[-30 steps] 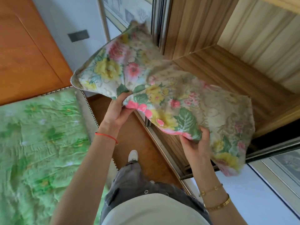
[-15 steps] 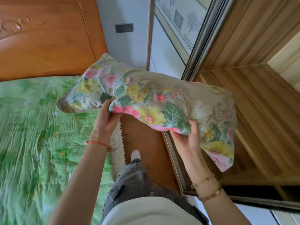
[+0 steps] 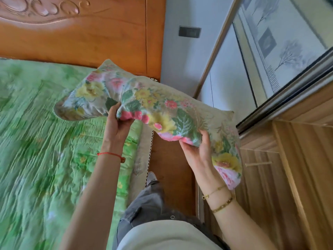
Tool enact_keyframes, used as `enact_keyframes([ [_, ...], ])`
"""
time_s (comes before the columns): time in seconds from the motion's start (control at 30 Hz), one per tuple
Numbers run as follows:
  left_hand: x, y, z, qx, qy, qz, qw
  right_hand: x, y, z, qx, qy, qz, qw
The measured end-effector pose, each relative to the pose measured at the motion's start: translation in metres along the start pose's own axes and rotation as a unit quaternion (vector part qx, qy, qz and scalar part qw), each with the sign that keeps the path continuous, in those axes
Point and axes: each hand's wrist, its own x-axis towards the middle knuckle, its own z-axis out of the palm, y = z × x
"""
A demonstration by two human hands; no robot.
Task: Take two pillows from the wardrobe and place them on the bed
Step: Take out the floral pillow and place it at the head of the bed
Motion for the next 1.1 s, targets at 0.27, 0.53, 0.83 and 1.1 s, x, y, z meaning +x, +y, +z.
enact_keyframes([
  [0.27,0.08,0.055,-0.005,0.017,0.086,0.065,0.994,0.101,0.03,0.074,-0.027,-0.01,0.054,0.998],
  [0.53,0.162,0.104,0.002,0.015,0.131,0.112,0.985,0.206,0.053,0.145,-0.056,-0.018,0.139,0.989],
  [0.83,0.266,0.151,0.01,-0.045,0.178,0.157,0.97,0.318,0.088,0.209,-0.112,-0.016,0.186,0.976],
  [1.1,0.363,0.198,-0.004,-0.106,0.234,0.209,0.944,0.423,0.137,0.256,-0.162,-0.01,0.244,0.956],
])
